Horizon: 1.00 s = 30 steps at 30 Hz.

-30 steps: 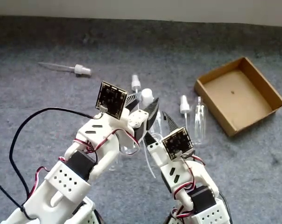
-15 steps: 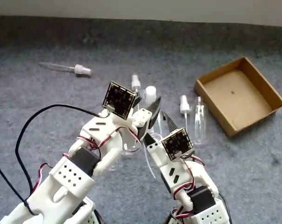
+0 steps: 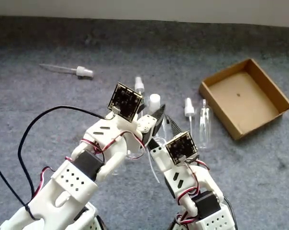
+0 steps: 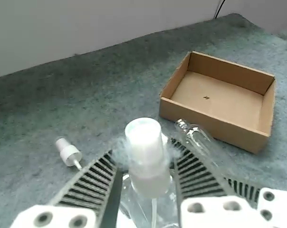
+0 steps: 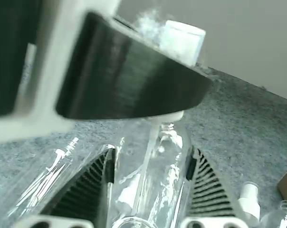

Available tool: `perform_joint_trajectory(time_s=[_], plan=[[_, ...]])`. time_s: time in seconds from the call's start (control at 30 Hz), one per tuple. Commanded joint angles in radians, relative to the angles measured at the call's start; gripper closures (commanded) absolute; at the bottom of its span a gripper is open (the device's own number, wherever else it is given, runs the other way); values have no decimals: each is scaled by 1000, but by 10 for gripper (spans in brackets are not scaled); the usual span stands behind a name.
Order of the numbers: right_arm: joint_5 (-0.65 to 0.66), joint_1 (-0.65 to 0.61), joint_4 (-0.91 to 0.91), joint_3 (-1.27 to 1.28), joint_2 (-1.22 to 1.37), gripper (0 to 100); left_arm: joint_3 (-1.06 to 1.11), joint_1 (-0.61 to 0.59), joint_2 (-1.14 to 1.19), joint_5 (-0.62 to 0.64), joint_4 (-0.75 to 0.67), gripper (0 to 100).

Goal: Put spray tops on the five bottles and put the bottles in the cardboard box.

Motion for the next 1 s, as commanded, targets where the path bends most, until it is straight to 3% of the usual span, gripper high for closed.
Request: perform_joint_trajectory(time_s=[0.0,0.3,0.53,0.83,0.97], plan=[[5,18,-1,10,5,918,-22,27,2,-8,15,962],[5,18,-1,10,5,918,-21,30,5,-8,17,957],[5,18,-1,12,5,918,-27,25,2,-8,114,816],[5,19,-1,12,5,918,-27,13,-59,-9,126,811],[5,19,-1,12,5,918,-27,13,-191,-9,216,811]])
